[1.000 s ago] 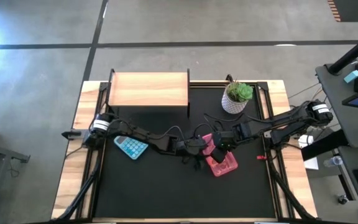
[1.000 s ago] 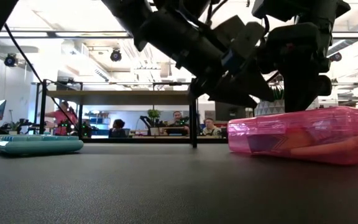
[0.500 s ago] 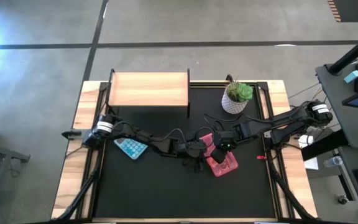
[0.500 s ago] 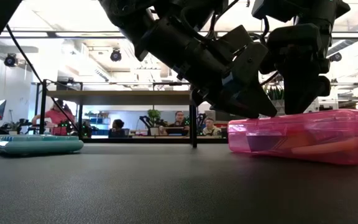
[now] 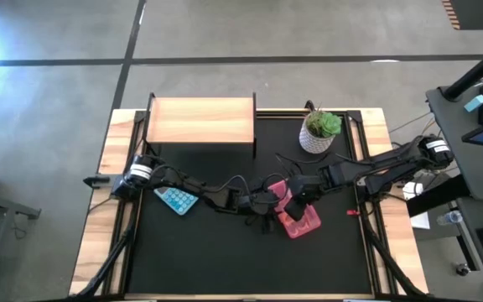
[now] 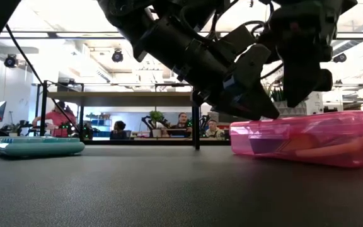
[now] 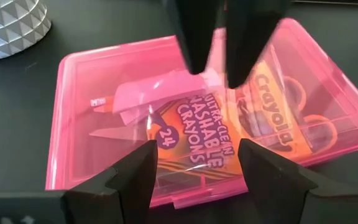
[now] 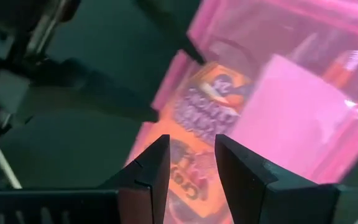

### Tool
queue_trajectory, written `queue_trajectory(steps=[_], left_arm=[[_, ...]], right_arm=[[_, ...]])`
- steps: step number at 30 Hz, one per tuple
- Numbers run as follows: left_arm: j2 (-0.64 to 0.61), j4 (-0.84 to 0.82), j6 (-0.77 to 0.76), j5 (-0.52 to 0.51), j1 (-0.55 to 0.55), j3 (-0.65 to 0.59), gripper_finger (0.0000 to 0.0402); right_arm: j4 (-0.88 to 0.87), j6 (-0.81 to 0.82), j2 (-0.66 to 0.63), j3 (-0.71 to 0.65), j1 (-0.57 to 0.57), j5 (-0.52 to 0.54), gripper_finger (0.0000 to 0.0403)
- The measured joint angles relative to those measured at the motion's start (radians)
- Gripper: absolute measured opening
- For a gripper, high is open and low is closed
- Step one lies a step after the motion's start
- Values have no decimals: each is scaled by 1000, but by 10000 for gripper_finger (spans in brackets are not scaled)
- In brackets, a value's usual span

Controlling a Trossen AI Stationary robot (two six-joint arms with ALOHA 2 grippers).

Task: Pack school essentials
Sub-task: Close the pink supply box

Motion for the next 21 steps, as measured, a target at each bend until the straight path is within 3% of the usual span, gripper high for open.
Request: queue_trajectory(steps=[21], left_arm=[[6, 85, 1, -31, 5, -14, 212]], right_arm=[[56, 22, 9, -5, 68, 3, 118]])
